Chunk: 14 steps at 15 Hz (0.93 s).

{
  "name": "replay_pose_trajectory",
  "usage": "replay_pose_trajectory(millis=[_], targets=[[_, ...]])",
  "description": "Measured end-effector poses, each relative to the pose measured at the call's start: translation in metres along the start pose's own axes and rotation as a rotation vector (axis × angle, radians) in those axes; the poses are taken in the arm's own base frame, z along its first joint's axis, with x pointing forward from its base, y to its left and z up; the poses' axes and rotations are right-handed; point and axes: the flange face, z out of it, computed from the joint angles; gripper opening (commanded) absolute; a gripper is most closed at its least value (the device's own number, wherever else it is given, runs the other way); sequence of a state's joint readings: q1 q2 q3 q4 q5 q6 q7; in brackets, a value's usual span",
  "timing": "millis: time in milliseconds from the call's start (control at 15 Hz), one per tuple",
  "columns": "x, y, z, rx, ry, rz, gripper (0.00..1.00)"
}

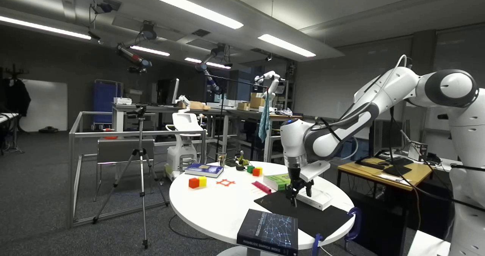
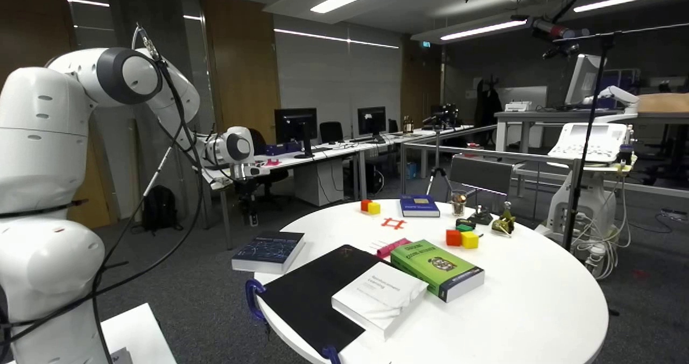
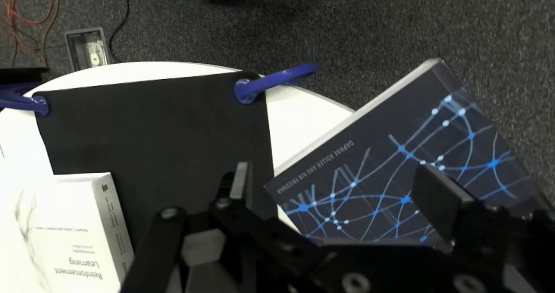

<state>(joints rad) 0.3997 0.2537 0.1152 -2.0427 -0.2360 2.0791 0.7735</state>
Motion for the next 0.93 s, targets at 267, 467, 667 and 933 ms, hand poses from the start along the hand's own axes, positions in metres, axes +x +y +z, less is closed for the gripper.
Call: replay_pose_trajectory(millis=[267,467,667,933], targets=[[-0.029,-0.009,0.007,-0.023,-0.011,-0.133,1.00],[-0.031,-0.009,0.008,-0.025,-0.012,-0.140,1.00],[-0.030,-0.009,0.008,-0.026,-0.012,-0.140,1.00],[-0.030,-0.008,0.008,-0.026,-0.012,-0.140,1.00]])
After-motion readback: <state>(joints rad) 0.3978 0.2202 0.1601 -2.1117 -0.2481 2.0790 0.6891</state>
